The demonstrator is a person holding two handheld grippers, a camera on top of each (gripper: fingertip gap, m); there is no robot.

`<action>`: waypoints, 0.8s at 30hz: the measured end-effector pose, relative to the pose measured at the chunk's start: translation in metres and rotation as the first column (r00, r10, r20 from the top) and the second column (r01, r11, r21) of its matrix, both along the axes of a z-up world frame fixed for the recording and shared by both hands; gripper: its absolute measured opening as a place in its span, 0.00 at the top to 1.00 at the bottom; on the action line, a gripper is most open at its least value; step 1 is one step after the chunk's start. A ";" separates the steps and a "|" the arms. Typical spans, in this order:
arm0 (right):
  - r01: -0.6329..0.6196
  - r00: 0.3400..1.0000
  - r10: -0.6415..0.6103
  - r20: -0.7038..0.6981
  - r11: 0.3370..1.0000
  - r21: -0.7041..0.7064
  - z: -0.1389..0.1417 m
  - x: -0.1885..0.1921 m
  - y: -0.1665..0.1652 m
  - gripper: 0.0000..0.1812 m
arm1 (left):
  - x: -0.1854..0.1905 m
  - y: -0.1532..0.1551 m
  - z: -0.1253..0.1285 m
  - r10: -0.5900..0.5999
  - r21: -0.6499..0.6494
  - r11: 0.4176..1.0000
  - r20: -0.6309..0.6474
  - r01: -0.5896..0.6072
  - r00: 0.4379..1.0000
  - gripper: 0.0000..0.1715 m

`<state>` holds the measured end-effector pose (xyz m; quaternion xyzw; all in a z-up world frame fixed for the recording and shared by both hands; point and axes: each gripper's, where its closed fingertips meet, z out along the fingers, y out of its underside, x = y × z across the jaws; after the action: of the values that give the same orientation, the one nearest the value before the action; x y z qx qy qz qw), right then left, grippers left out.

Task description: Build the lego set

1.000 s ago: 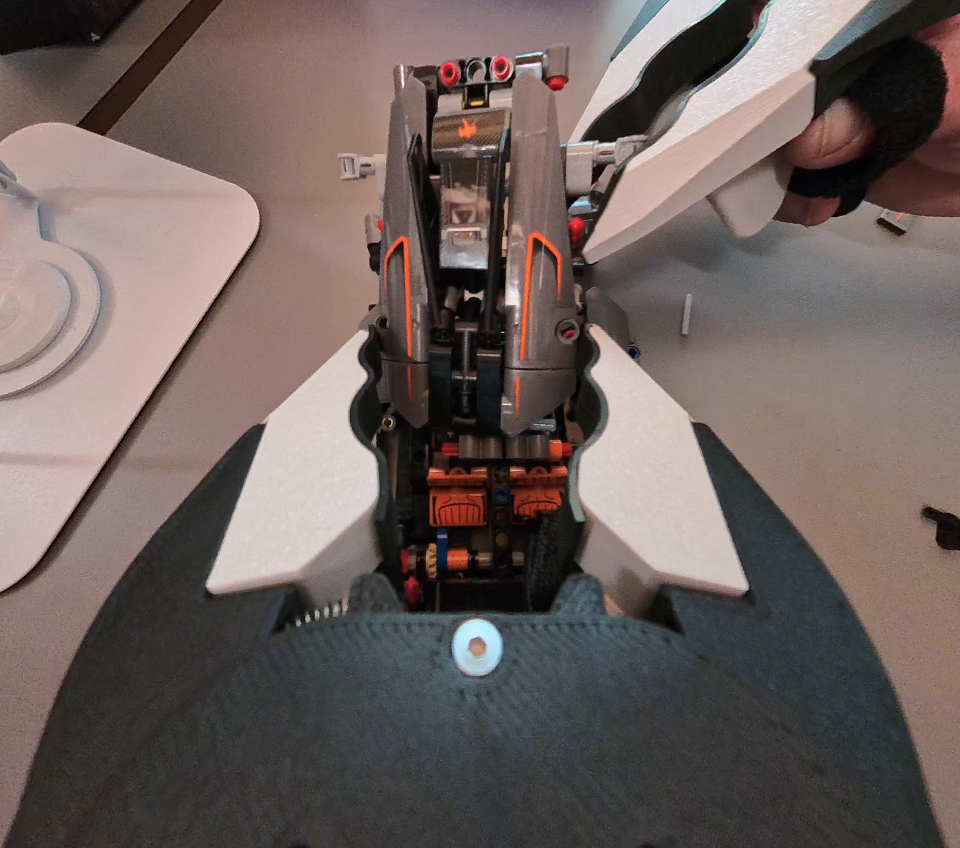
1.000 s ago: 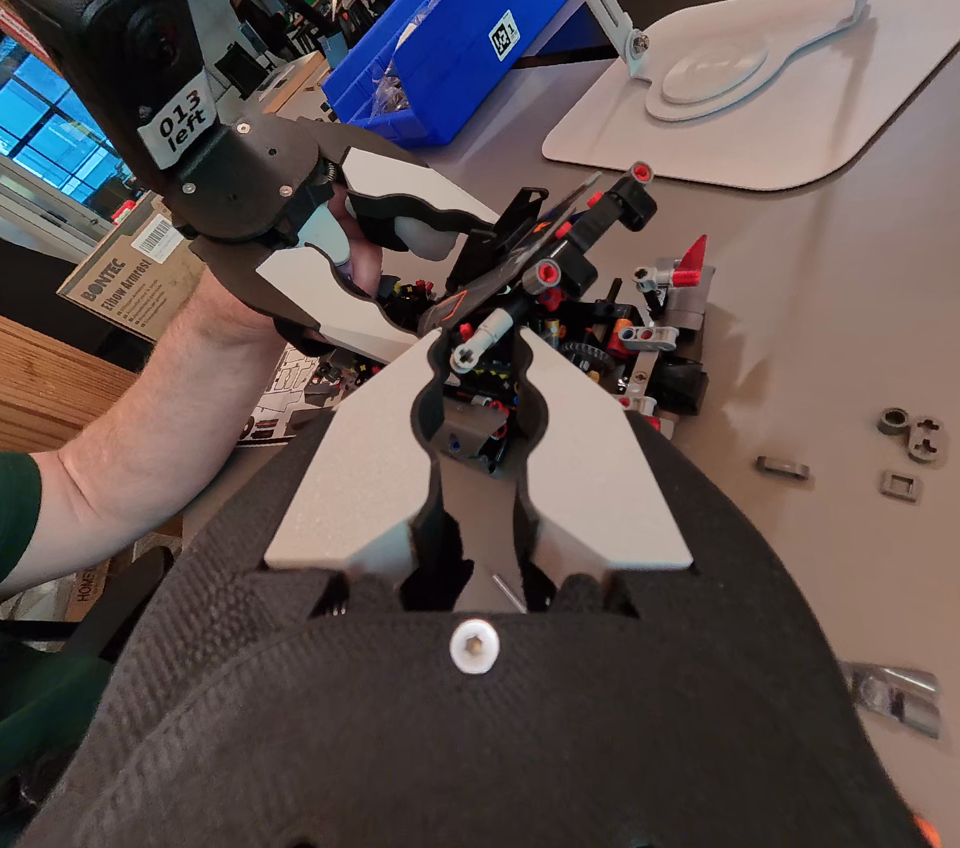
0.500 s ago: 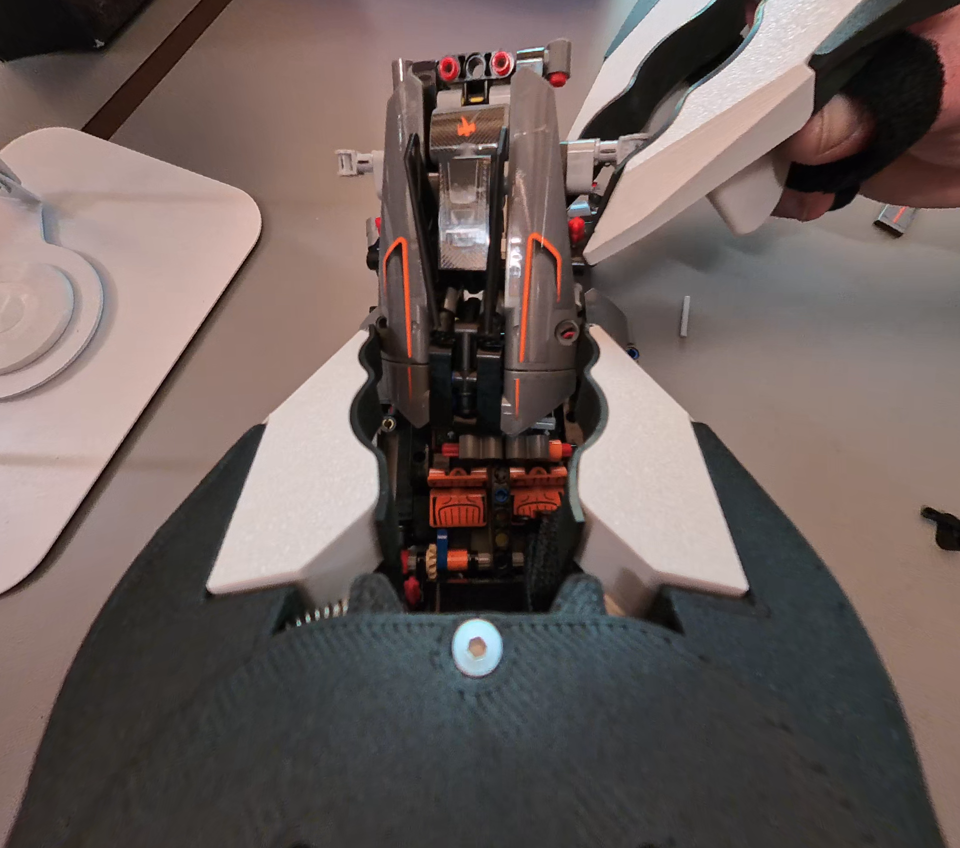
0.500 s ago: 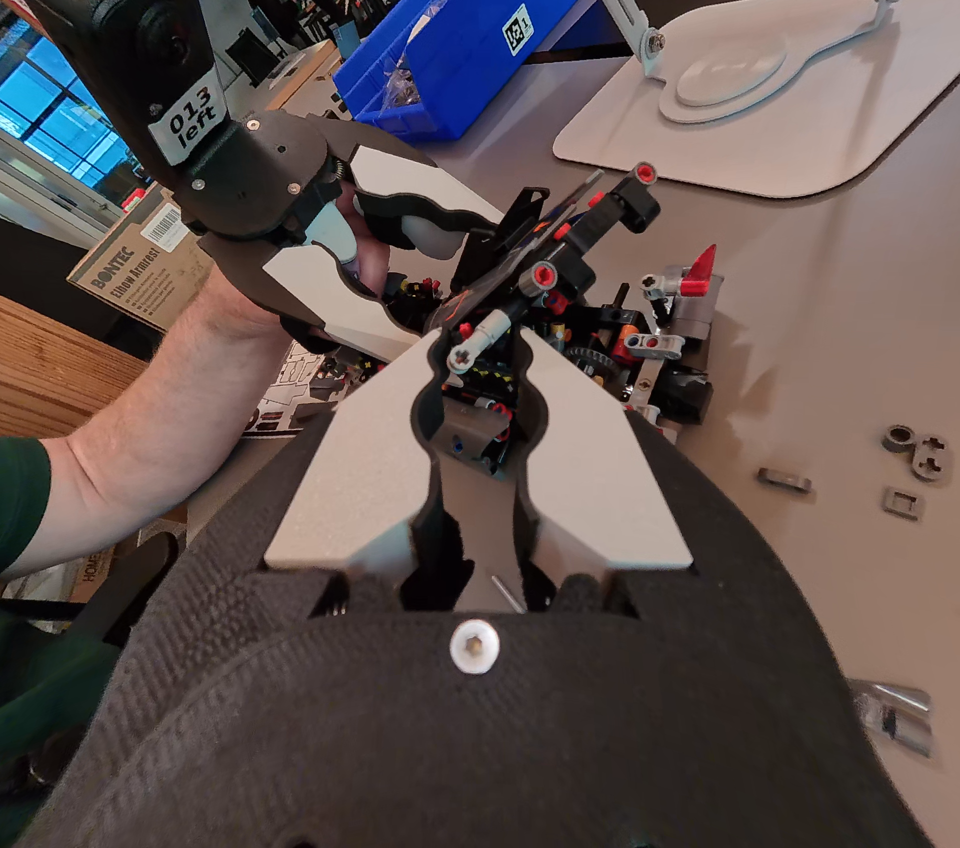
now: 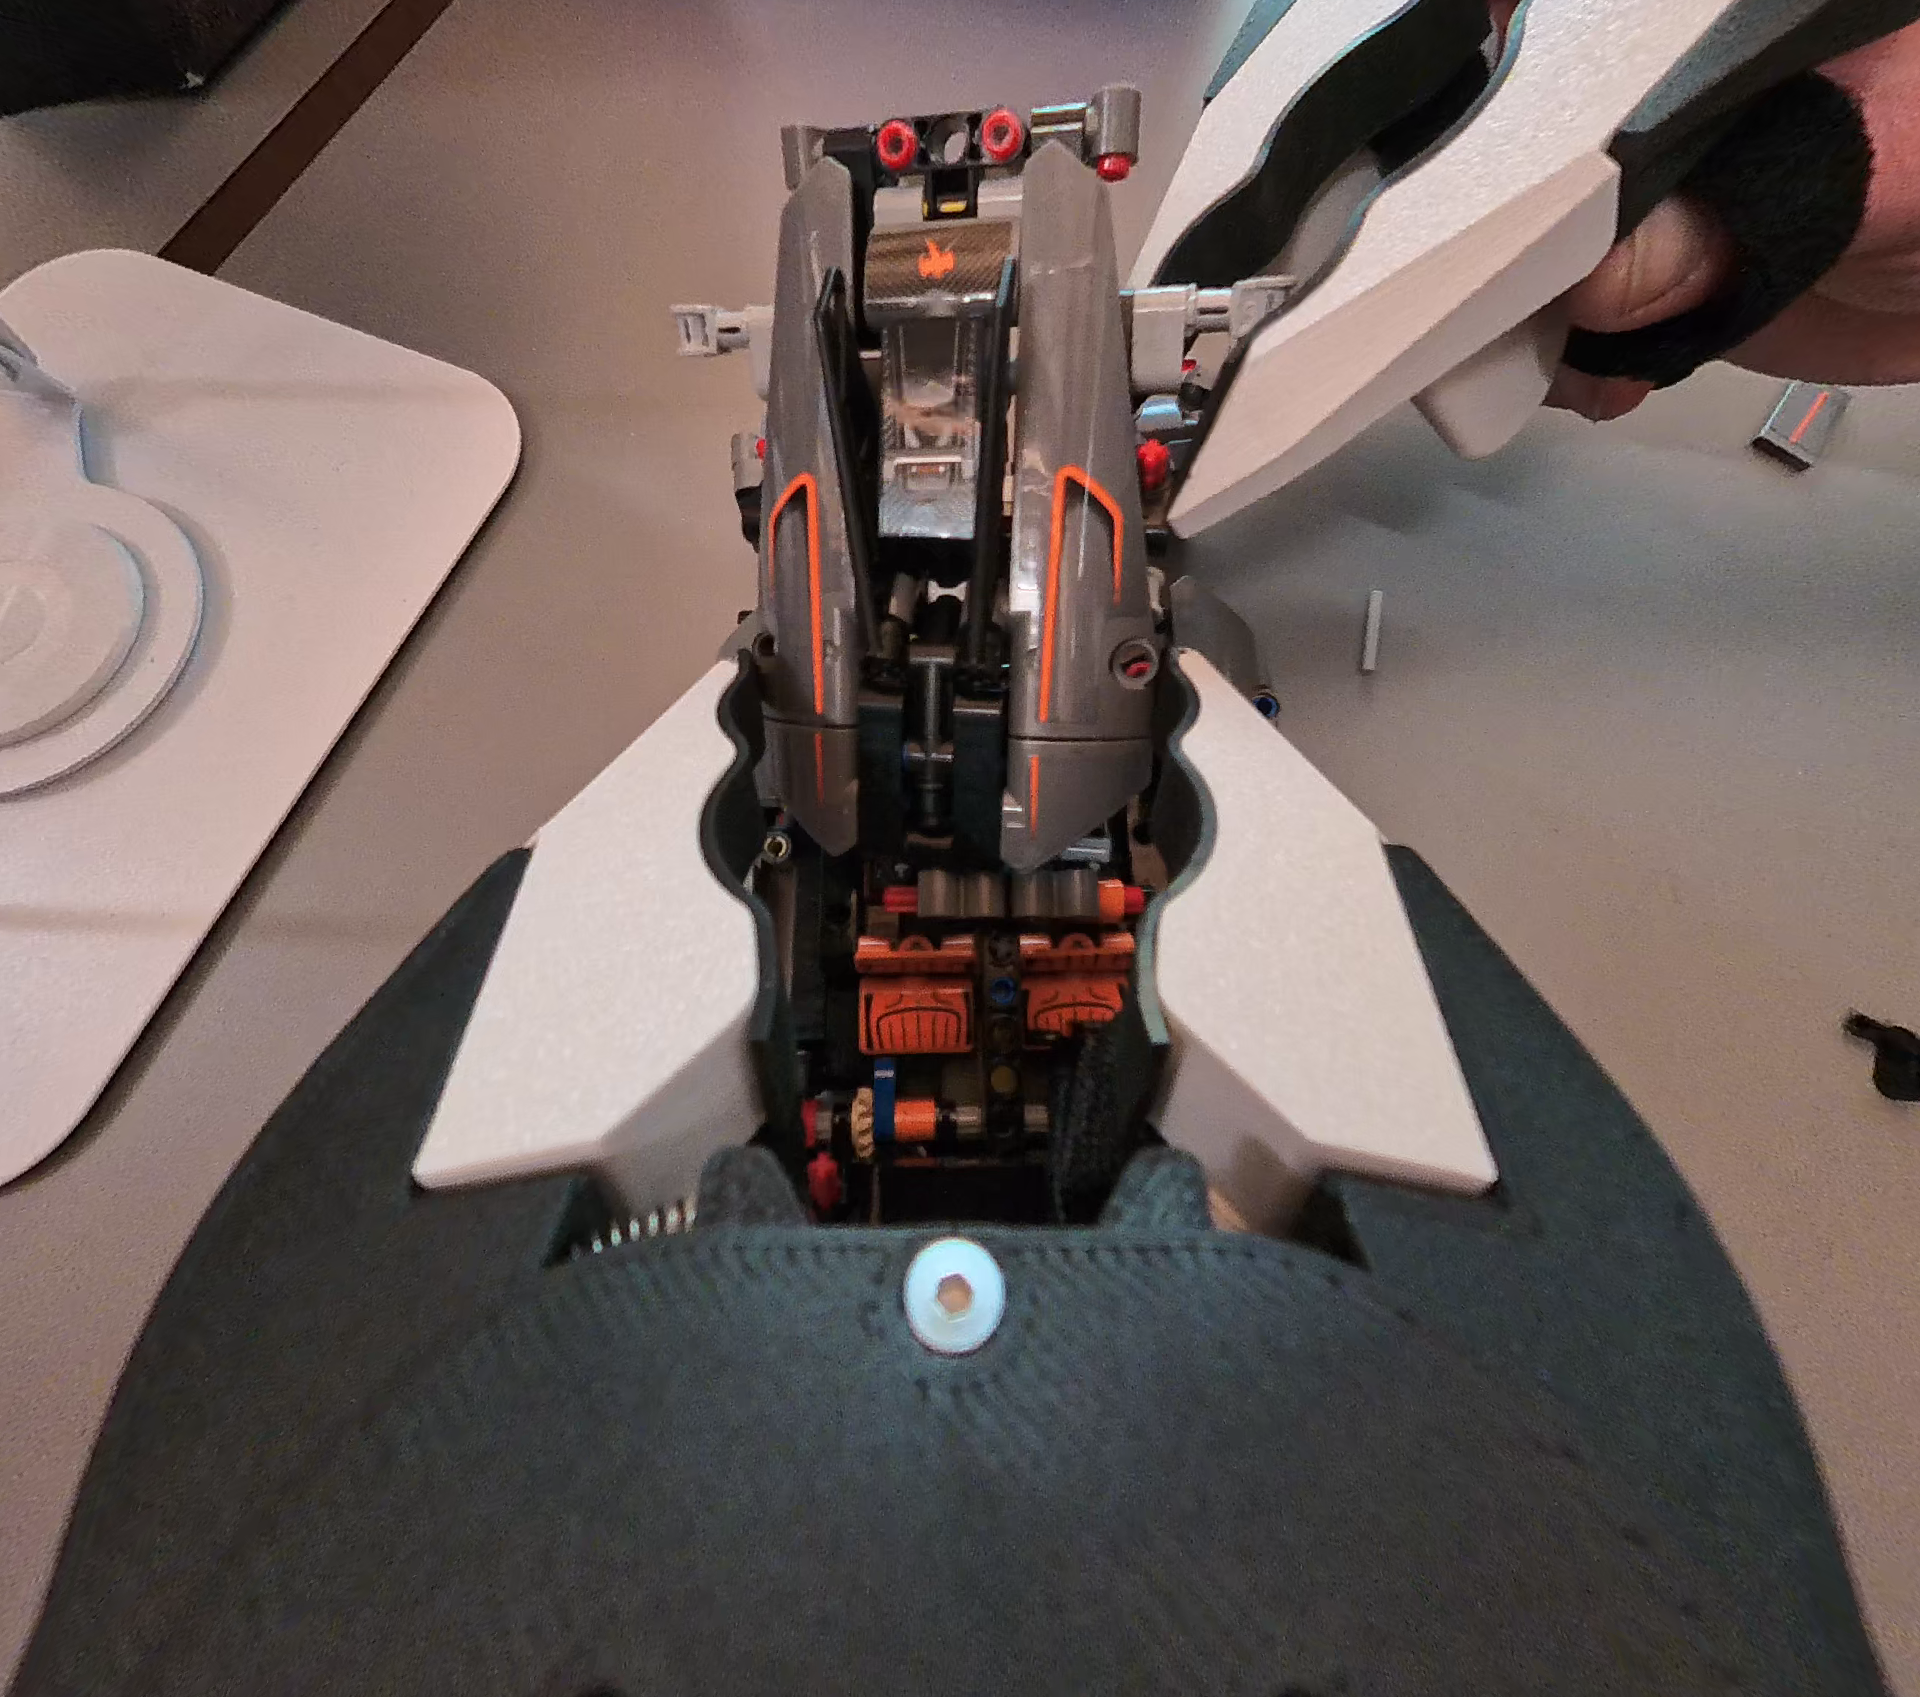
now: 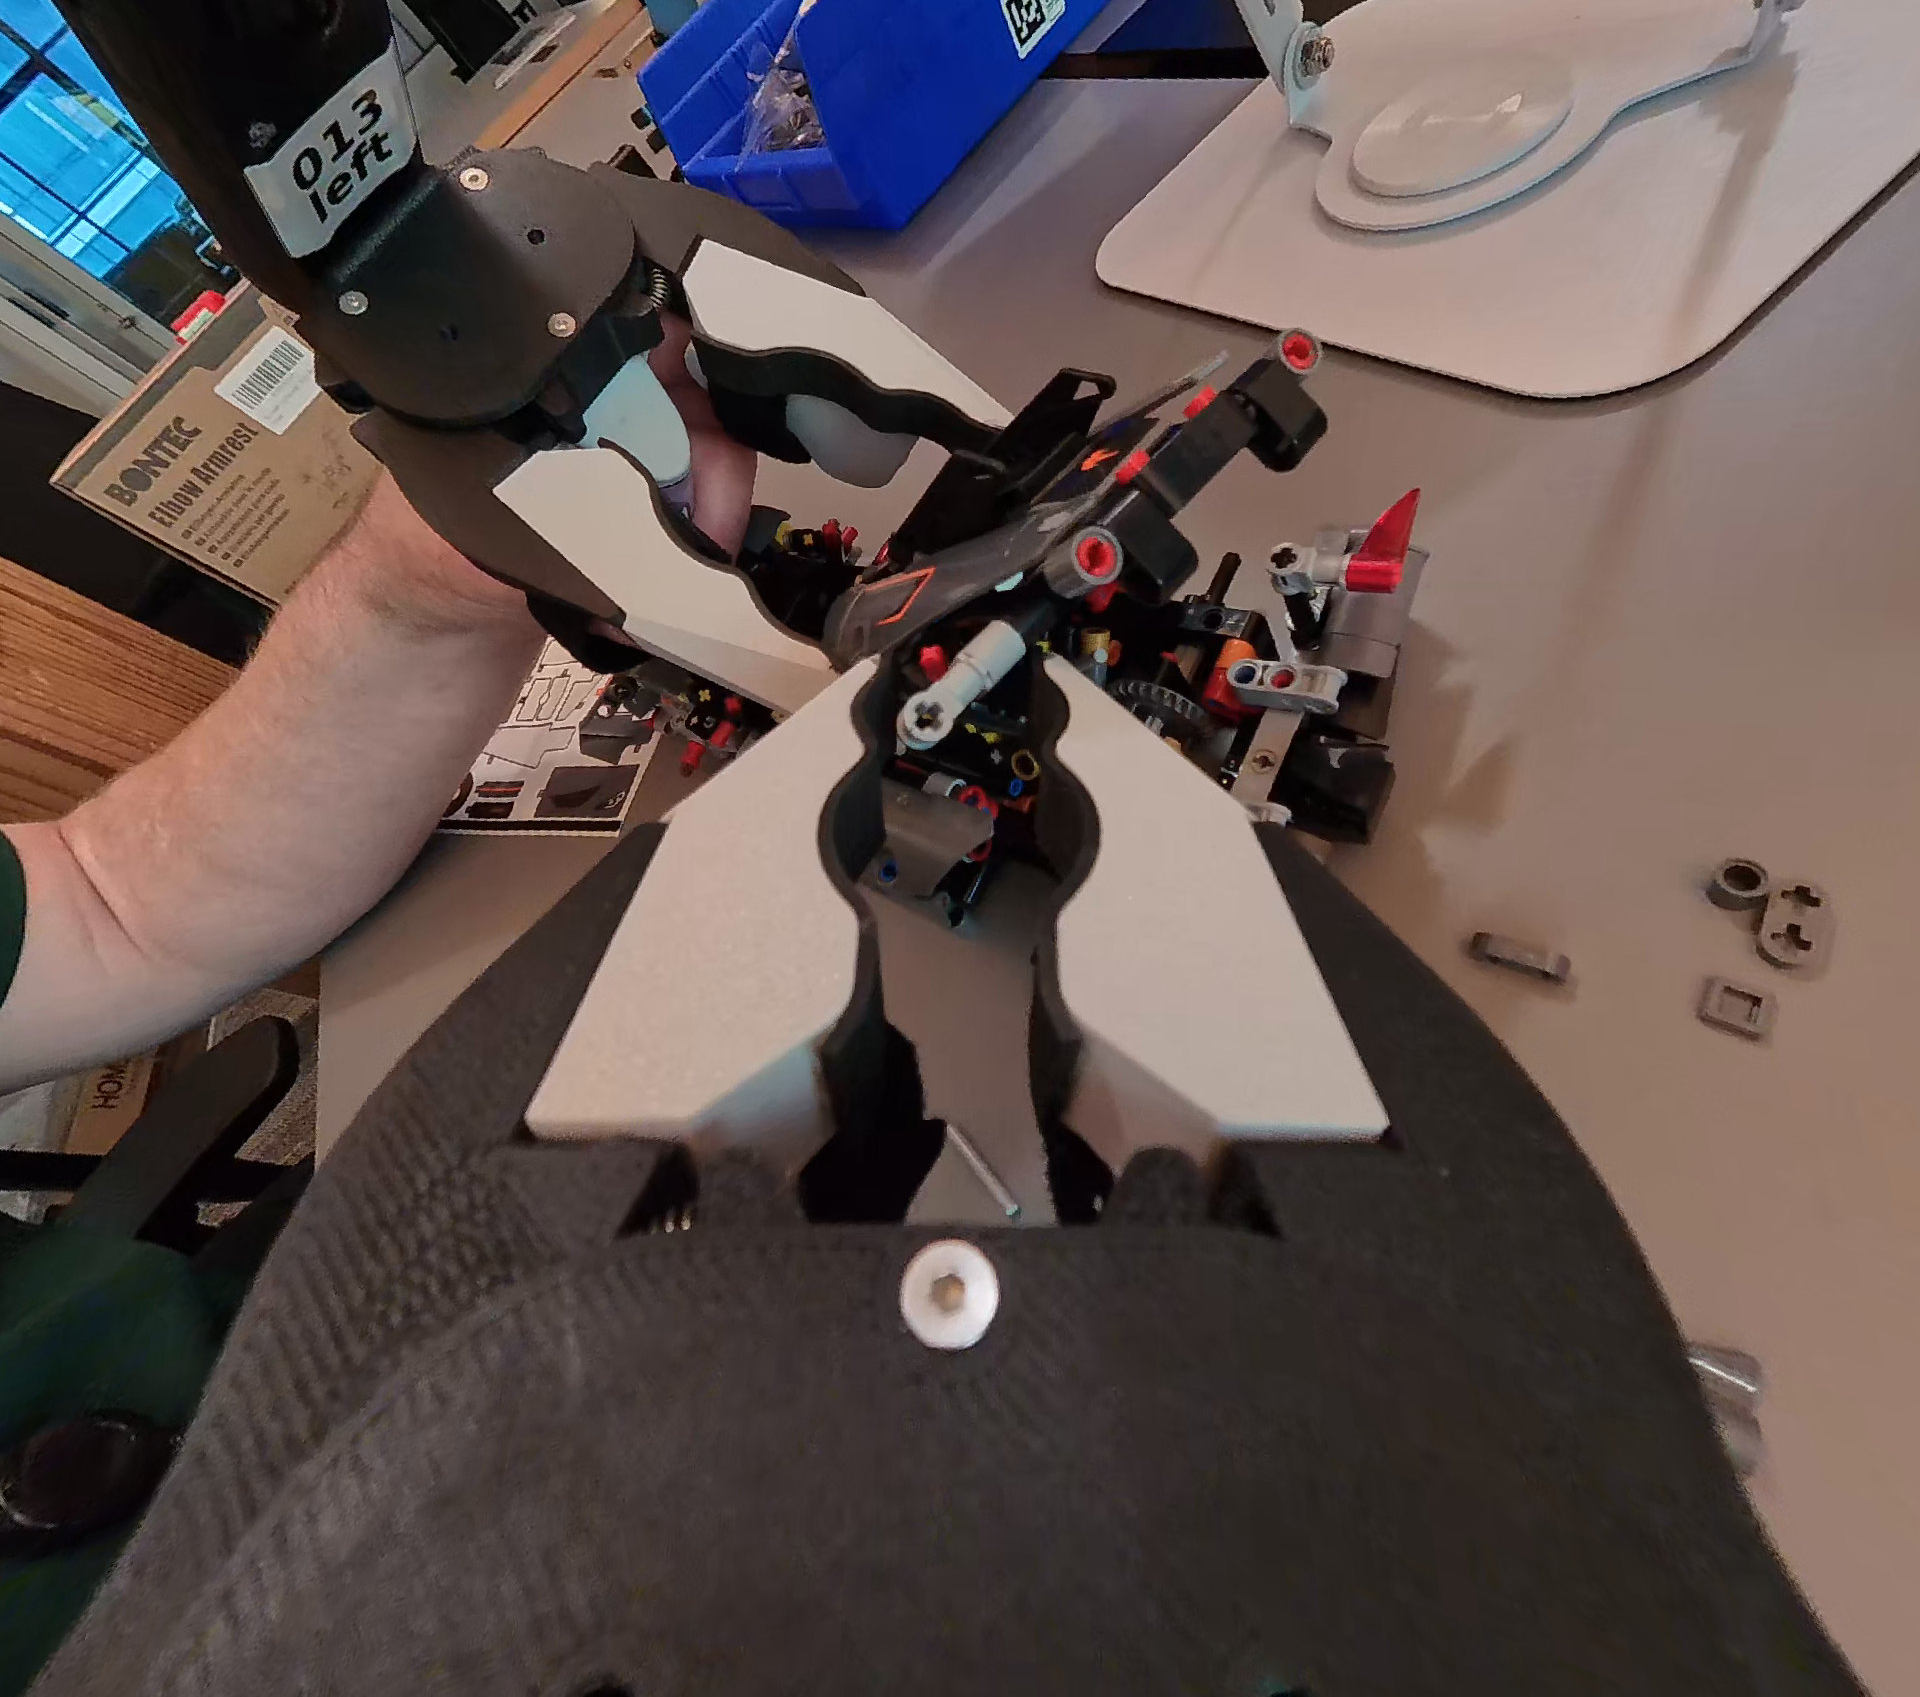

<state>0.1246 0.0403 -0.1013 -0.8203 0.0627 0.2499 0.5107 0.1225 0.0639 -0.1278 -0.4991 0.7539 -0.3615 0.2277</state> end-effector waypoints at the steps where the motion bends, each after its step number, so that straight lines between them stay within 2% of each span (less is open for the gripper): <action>1: -0.002 1.000 0.002 -0.002 1.000 -0.001 0.000 0.000 0.000 0.87 | 0.000 0.000 0.000 0.000 -0.001 1.000 -0.001 0.000 1.000 0.57; 12: -0.022 1.000 0.022 0.012 1.000 0.000 0.000 -0.001 0.000 0.87 | 0.000 0.000 0.000 0.000 -0.003 1.000 -0.002 0.000 1.000 0.57; 24: -0.063 0.988 0.066 0.140 0.998 -0.026 -0.008 0.000 -0.003 0.88 | 0.000 -0.001 0.001 -0.008 -0.011 1.000 0.000 0.008 1.000 0.57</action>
<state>0.1245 0.0372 -0.1091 -0.8428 0.0025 0.2071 0.4967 0.1222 0.0627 -0.1273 -0.4973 0.7539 -0.3666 0.2236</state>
